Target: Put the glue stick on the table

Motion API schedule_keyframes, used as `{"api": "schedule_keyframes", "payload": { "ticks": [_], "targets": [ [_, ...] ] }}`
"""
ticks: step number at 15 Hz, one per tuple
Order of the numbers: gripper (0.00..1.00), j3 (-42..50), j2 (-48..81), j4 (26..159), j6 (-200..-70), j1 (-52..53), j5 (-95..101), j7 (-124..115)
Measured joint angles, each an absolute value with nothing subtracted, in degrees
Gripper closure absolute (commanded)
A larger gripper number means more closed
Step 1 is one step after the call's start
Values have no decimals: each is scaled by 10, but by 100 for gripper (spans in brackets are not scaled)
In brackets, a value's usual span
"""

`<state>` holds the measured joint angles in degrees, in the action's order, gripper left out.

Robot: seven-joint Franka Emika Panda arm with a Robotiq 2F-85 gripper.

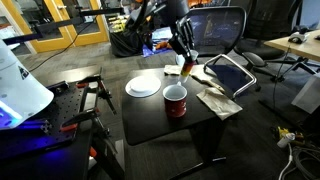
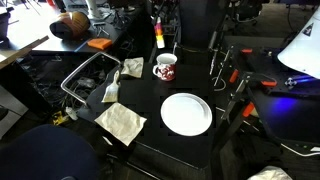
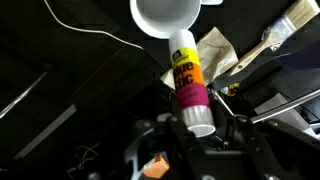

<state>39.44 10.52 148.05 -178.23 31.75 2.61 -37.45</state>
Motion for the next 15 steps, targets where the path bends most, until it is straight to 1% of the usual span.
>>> {"api": "schedule_keyframes", "payload": {
  "ticks": [4, 8, 13, 14, 15],
  "targets": [
    [90, 419, 72, 1482, -1782, 355, 60, -374],
    [90, 408, 39, 1488, -1778, 372, 72, -372],
    [90, 360, -3, 1494, -1720, 383, 40, -334],
    [90, 329, -7, 1494, -1705, 366, 16, -312],
    [90, 280, -9, 1493, -1691, 332, -14, -287]
  ]
}}
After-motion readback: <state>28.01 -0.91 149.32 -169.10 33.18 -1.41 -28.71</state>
